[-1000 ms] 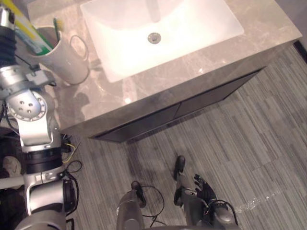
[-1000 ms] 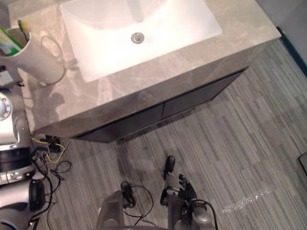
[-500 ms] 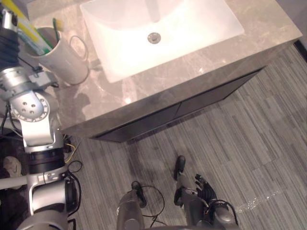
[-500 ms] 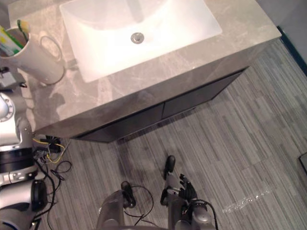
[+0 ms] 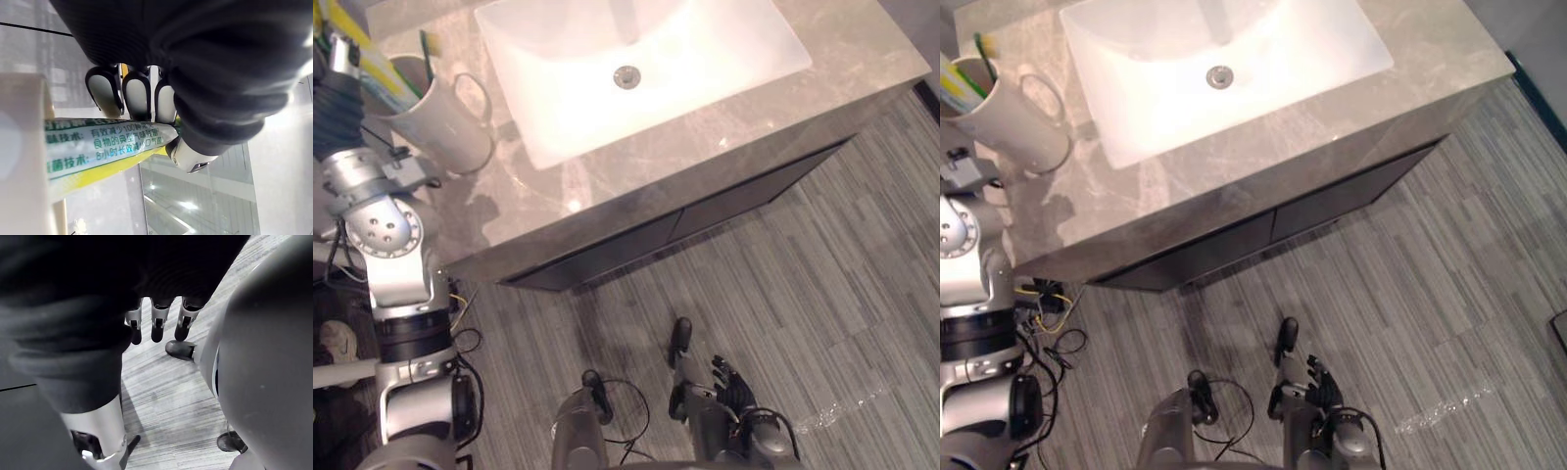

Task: Organize washtable

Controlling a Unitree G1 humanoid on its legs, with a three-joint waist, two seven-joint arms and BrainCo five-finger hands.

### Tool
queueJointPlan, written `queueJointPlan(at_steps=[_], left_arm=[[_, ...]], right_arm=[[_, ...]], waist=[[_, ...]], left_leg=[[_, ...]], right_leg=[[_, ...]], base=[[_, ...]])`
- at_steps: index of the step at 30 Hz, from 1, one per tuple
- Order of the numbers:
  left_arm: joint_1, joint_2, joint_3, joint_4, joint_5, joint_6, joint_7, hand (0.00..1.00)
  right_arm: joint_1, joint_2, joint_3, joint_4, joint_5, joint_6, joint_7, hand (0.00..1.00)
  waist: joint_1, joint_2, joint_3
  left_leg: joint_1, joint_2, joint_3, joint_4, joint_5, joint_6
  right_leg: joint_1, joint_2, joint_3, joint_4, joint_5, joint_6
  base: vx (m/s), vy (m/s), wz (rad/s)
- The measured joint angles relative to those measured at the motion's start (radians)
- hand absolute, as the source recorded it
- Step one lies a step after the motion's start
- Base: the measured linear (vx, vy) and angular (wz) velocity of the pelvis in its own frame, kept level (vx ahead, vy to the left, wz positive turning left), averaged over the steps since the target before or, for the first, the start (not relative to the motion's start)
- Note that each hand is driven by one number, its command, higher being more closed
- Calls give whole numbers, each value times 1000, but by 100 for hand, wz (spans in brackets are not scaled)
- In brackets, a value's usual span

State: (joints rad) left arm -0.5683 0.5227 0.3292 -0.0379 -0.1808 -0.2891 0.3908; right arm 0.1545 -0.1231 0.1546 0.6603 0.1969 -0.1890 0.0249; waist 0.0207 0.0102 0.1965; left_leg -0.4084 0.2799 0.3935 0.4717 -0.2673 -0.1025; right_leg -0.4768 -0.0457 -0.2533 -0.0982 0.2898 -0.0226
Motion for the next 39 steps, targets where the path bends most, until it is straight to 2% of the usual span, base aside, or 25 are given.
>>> queueJointPlan(at_steps=[39], left_arm=[[0,0,-4,0,0,0,-20,100]], right_arm=[[-3,10,-2,-1,2,0,0,0]], waist=[[0,0,0]], left_leg=[[0,0,0,1,0,0]], right_leg=[[0,0,0,0,0,0]], base=[[0,0,0]])
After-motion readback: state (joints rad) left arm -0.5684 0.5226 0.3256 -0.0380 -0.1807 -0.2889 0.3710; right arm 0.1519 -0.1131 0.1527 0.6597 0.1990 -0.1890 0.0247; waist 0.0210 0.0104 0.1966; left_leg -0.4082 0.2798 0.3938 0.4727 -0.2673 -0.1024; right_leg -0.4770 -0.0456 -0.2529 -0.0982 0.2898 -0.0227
